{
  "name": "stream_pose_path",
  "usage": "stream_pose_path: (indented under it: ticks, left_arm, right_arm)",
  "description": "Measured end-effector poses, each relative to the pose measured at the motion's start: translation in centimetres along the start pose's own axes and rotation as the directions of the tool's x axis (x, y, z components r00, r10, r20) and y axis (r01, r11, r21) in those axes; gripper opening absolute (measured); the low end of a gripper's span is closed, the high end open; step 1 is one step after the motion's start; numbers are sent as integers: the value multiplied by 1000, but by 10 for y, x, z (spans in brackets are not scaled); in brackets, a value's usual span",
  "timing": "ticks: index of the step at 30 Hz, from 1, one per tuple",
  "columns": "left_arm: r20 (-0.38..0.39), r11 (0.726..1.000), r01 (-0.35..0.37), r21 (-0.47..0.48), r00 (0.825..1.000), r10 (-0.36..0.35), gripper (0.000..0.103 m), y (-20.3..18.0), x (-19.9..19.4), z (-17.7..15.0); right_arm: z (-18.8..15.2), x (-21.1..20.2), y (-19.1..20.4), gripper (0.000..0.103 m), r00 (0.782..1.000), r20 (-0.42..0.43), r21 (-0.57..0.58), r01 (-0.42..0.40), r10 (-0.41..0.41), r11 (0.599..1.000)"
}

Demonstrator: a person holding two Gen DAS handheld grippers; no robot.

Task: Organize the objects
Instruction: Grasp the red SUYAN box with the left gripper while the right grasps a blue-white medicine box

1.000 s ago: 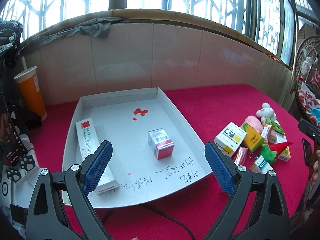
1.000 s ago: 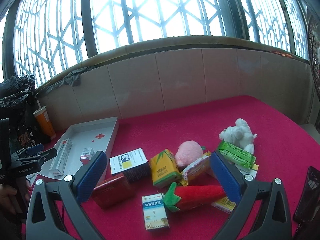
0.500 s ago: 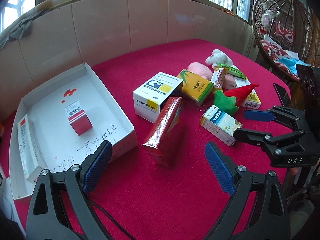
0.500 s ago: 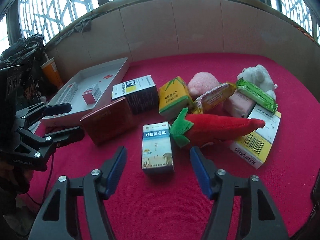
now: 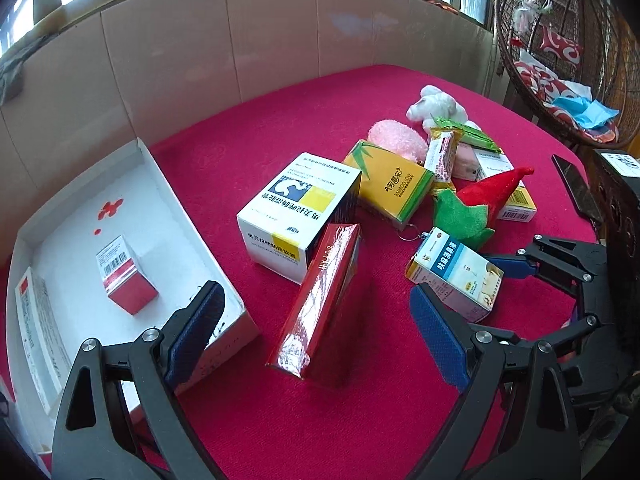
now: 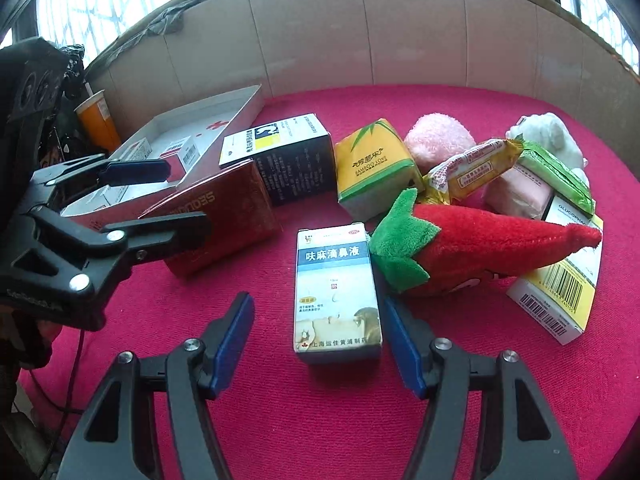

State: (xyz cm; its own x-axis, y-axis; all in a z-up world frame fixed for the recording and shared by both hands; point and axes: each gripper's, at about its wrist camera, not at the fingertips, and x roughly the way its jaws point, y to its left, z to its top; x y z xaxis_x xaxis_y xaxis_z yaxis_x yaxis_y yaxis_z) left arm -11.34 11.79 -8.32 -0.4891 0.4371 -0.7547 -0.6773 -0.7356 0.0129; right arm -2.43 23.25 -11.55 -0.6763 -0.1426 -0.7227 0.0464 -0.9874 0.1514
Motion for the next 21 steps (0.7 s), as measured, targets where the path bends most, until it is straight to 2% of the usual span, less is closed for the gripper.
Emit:
stream_pose_path:
  ticks: [1,4,6,8,12,17,21]
  left_arm:
    - [-14,1000,3,-11,1000,-3,94,2,4,0]
    - [-12,1000,-6,0,1000,6,94,0,5,-6]
    - [-9,1000,0,16,1000,1,90,-2,1,-8]
    - [4,1000,7,28,1000,-7,85,-5,-6,-8]
    - [19,997,40,59,999,-41,83,-13,-15,-7]
    - [54,986,94,135,993,-102,83,-32,-28,-7]
    - [68,992,79,95,994,-85,83,-21,-25,5]
  right_arm:
    - [0,-1,1,63,1000,1,-4,-3,3,1000]
    - [-3,-2,0,50,1000,7,-11,6,-6,1000]
    - [-4,-3,-1,39,1000,10,-12,14,-14,1000]
    - [-5,-4,-1,39,1000,15,-20,10,-10,1000]
    - [-8,-7,2,38,999,21,-50,27,-26,998]
    - [-14,-15,-9,38,999,21,-26,26,-26,999]
    - [-17,-16,-11,38,999,32,-22,19,-18,1000]
